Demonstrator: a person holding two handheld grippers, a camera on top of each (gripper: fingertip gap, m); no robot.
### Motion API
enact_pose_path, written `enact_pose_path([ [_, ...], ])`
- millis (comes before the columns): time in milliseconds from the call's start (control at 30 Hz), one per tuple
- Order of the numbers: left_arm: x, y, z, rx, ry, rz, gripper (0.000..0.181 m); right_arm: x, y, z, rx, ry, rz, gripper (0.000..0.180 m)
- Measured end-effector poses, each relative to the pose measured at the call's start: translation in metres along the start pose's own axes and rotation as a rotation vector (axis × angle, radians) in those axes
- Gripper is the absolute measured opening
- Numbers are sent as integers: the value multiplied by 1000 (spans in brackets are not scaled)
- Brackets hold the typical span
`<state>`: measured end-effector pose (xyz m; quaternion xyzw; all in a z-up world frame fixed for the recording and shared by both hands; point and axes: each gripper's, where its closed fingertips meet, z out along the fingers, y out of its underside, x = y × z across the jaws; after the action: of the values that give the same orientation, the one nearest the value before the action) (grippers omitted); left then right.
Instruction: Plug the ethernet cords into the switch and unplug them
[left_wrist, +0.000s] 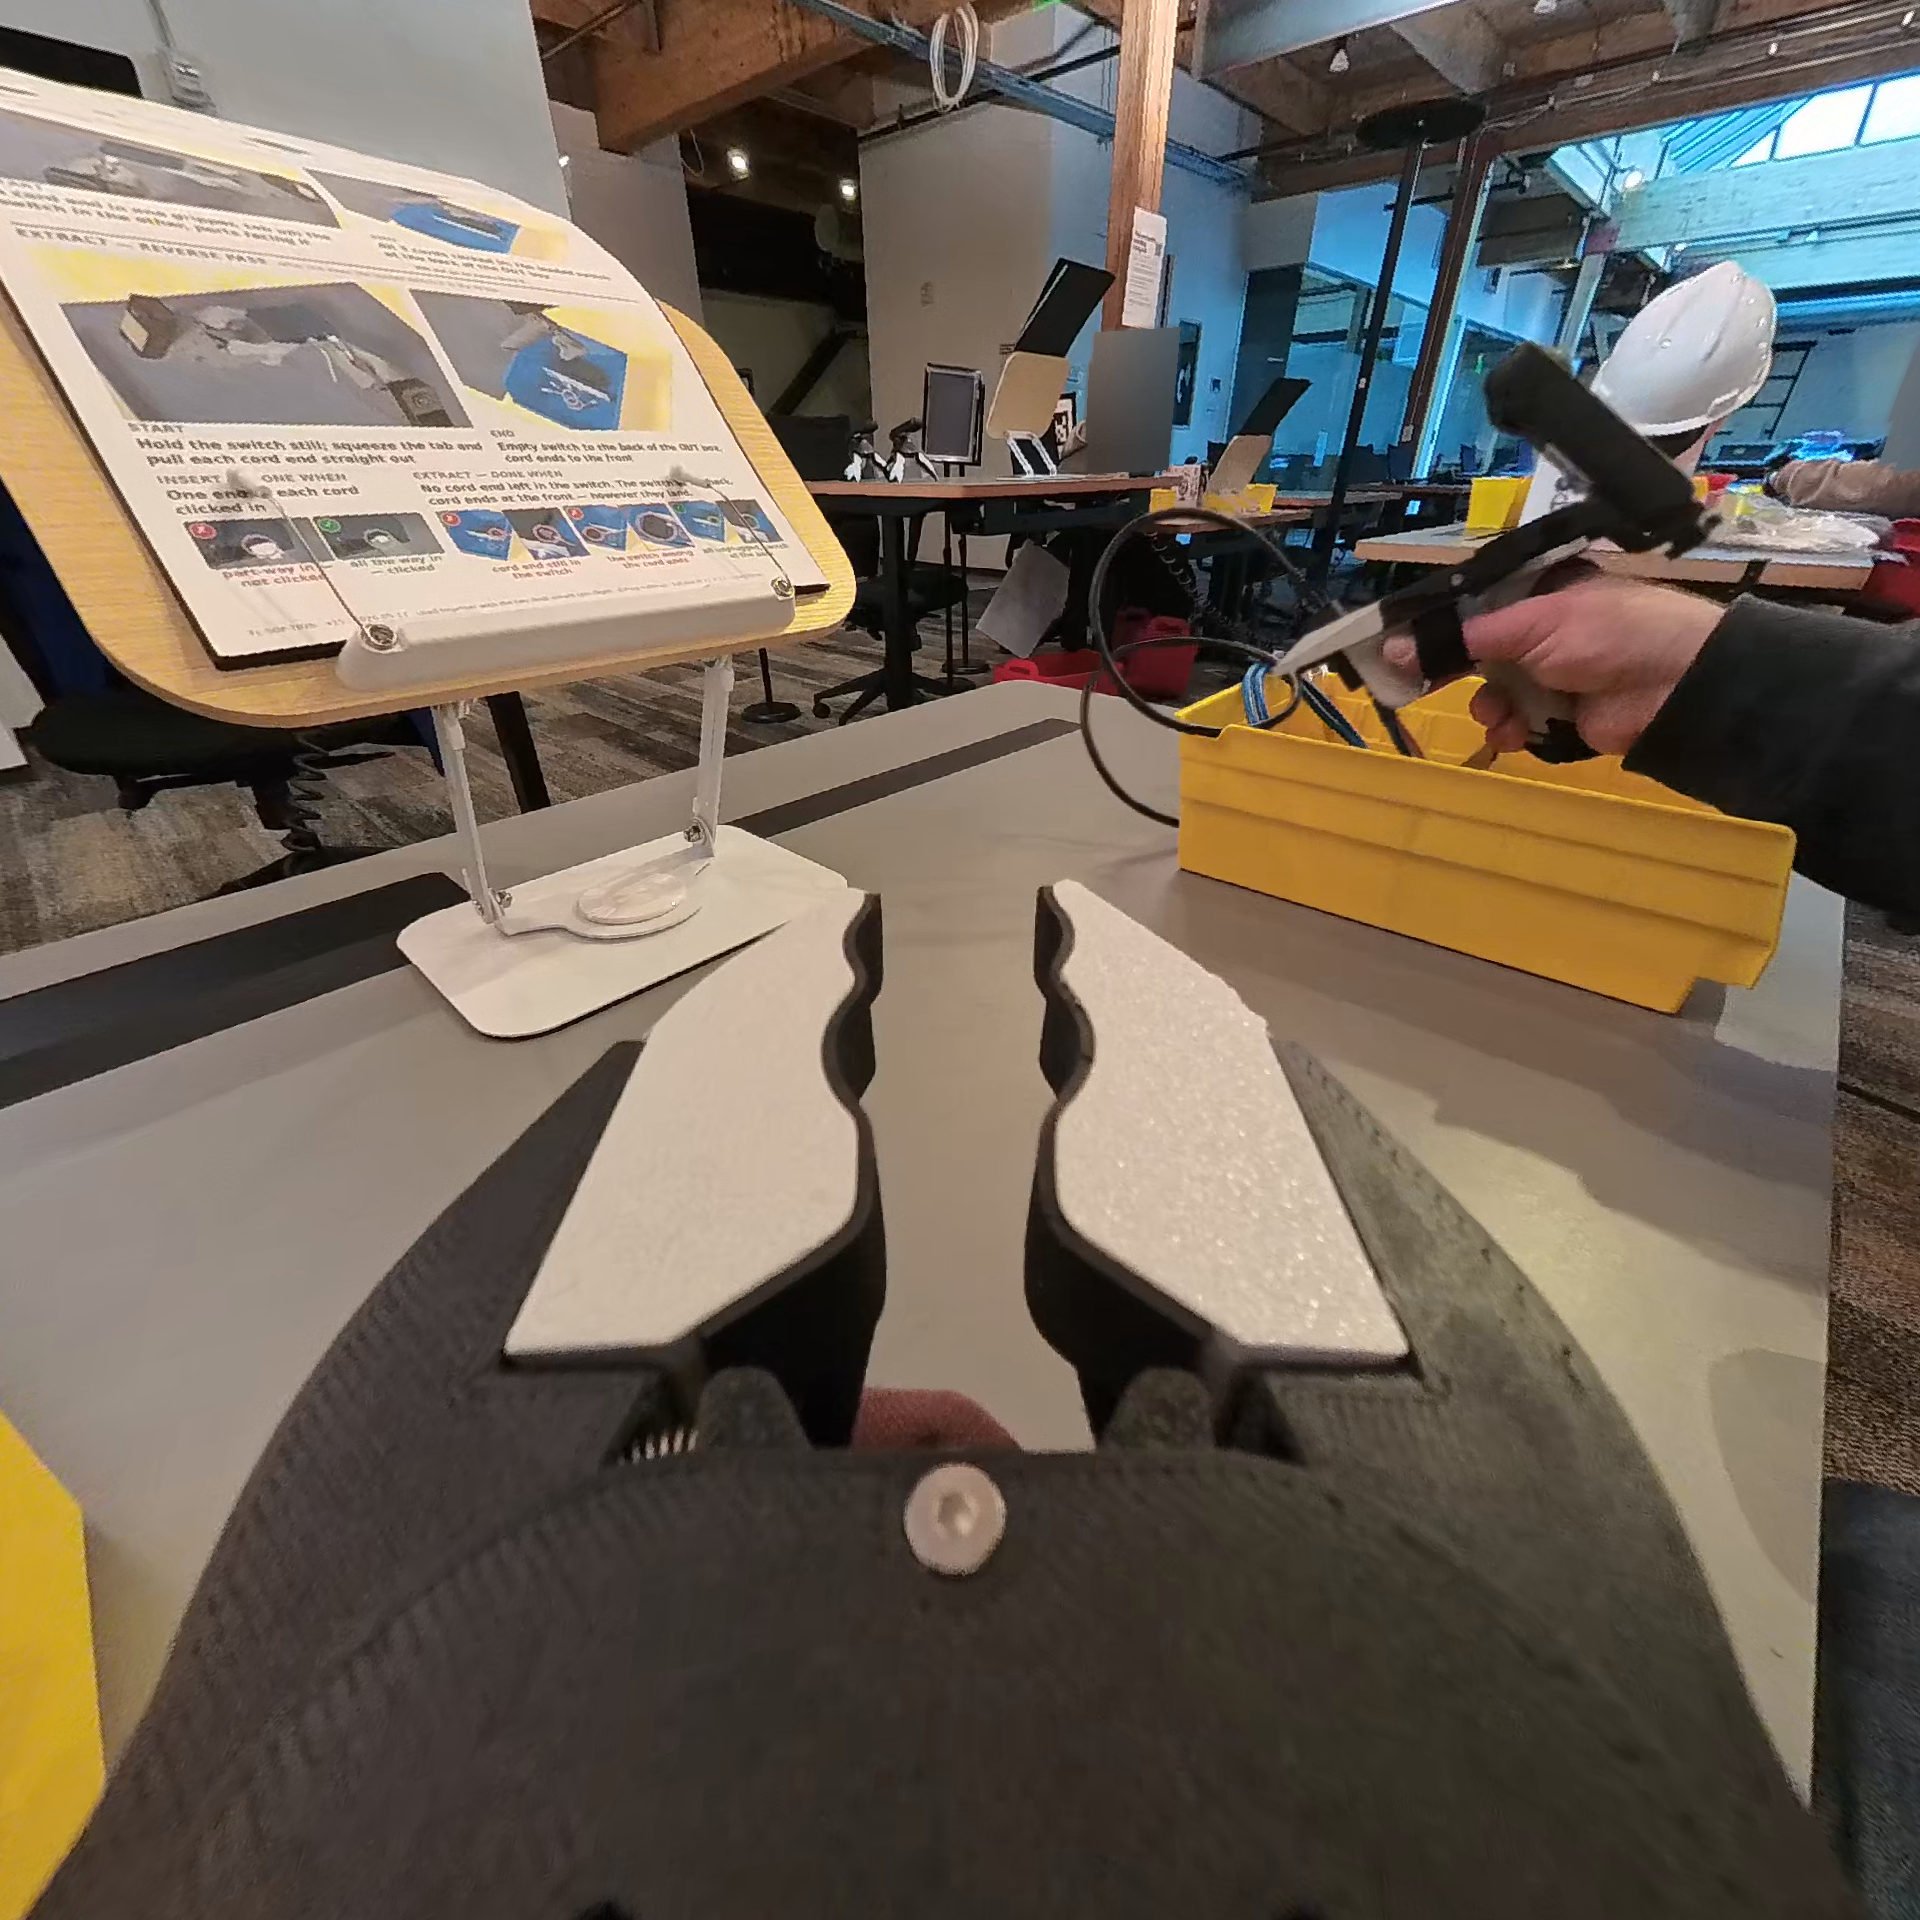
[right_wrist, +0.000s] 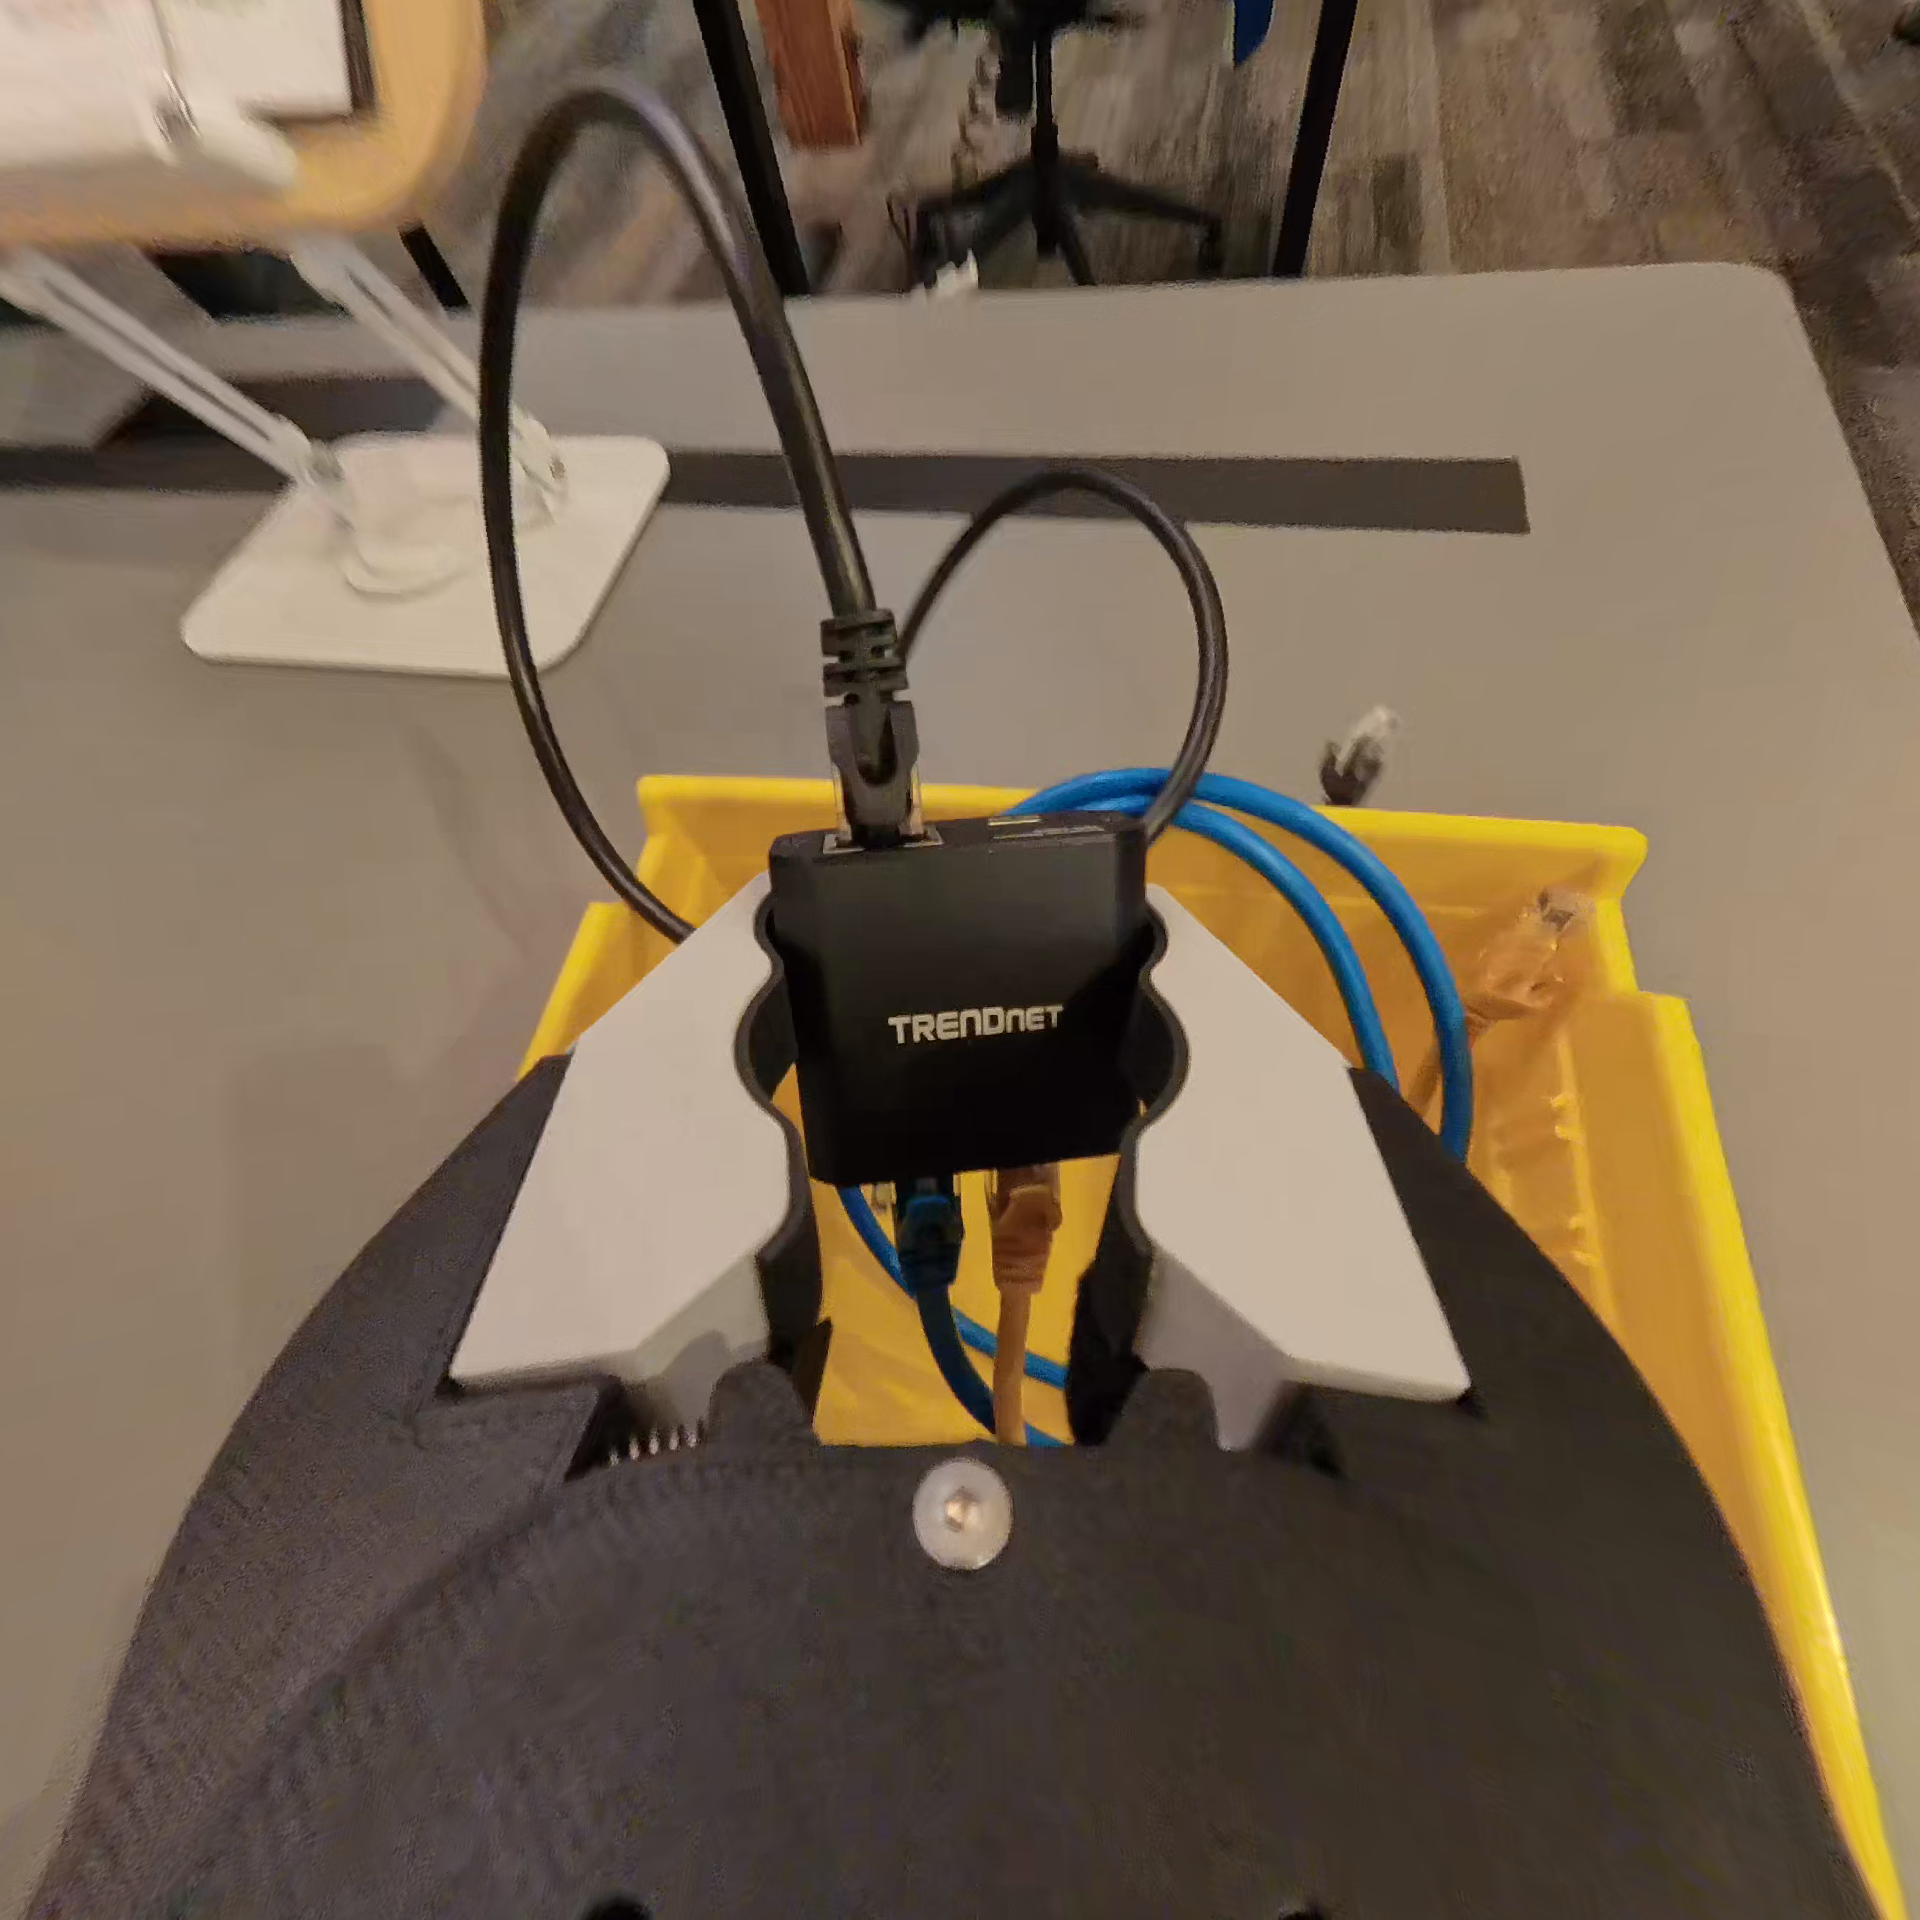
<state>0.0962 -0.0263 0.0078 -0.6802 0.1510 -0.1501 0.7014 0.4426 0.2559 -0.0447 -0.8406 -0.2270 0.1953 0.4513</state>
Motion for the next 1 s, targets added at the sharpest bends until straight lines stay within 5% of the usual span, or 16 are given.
enact_pose_path([
  [167, -1, 0, -1, -3, -2, 4, 28, -11, 11, -2, -165, -21, -143, 69],
  [333, -2, 3, -1, -8, -1, -4, 28, -17, -32, -26, -157, -128, -233, 88],
  [533, 5, 6, 4, -24, 19, 10, 29, -1, -33, 18, -426, -246, -190, 105],
  [733, 2, 8, 5, -30, 20, 1, 30, -3, -3, 53, -620, -390, -64, 82],
  [833, 2, 11, 6, -35, 24, 4, 30, -16, -16, 56, -519, -487, -14, 24],
  [1000, 2, 14, 7, -44, 27, 1, 30, -23, -38, 53, -328, -476, -106, 13],
])
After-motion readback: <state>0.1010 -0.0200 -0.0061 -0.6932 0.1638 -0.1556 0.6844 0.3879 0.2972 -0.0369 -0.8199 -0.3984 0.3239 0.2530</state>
